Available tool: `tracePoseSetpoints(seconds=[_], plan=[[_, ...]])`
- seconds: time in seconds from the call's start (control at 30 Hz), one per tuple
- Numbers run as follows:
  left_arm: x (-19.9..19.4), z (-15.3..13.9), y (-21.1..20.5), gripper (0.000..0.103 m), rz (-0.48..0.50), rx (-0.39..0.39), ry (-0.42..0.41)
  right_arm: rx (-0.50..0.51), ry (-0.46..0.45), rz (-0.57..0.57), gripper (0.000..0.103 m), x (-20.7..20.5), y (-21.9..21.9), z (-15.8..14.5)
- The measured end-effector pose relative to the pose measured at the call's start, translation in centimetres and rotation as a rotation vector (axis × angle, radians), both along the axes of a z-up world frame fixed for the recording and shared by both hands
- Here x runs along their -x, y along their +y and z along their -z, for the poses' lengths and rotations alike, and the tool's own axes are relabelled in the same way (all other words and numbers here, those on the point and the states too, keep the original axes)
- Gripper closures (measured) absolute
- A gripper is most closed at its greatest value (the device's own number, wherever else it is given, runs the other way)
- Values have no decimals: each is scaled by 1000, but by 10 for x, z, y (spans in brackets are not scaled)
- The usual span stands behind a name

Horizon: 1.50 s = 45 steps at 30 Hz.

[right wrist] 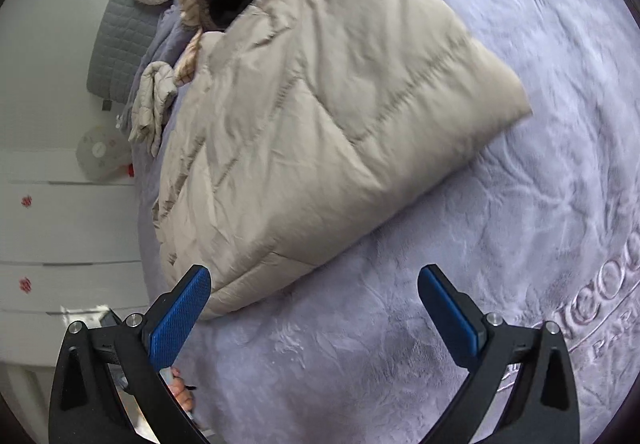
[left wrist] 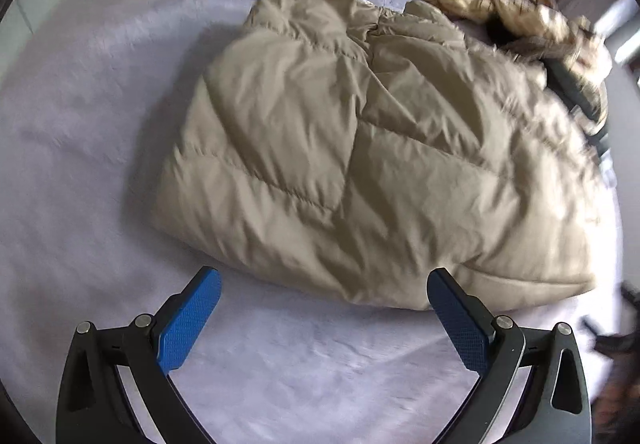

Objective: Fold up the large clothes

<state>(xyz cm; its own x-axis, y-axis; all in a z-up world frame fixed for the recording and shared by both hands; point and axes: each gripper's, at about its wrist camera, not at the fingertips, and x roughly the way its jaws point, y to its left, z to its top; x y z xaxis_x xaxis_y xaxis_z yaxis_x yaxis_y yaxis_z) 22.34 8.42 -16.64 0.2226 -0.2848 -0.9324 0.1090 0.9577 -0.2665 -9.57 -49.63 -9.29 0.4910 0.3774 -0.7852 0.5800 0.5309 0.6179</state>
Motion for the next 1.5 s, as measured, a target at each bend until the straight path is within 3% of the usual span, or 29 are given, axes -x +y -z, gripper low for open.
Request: tracePoseSetpoints(seconds=[0.07,0.23,0.37,0.77,0.97,1.0,1.07,1.1,1.13,1.17,1.27,1.37,1.5], plan=[[0,9,15,0,-50,100,41,-28,7,21,0,3,-3,7],[-2,39,45,0,-210,244,143,-70,11,41,0,7,-7,22],[-9,58,51,0,-249,354,180,-100,-21,57,0,2,-8,29],[-52,74,32,0,-253,404,104,-328,-208,146,0,-44,-18,74],[-60,81,26,0,-298,396,84,-318,-230,125,0,-76,-15,89],[-60,79,24,3,-304,390,77,-320,-225,126,0,-77,-15,90],[-58,73,24,37,-305,369,48,-332,-220,136,0,-75,-14,88],[-58,70,23,62,-279,414,45,-334,-216,140,4,-75,-14,87],[-58,68,23,74,-273,425,41,-340,-209,146,13,-74,-14,85],[-59,62,21,78,-261,420,26,-340,-196,149,36,-72,-14,84],[-54,40,14,87,-200,395,-35,-359,-191,156,69,-68,-15,83],[-47,23,17,89,-182,418,-62,-381,-240,145,77,-63,-14,73],[-28,2,23,90,-152,412,-81,-395,-275,103,79,-58,-13,58]])
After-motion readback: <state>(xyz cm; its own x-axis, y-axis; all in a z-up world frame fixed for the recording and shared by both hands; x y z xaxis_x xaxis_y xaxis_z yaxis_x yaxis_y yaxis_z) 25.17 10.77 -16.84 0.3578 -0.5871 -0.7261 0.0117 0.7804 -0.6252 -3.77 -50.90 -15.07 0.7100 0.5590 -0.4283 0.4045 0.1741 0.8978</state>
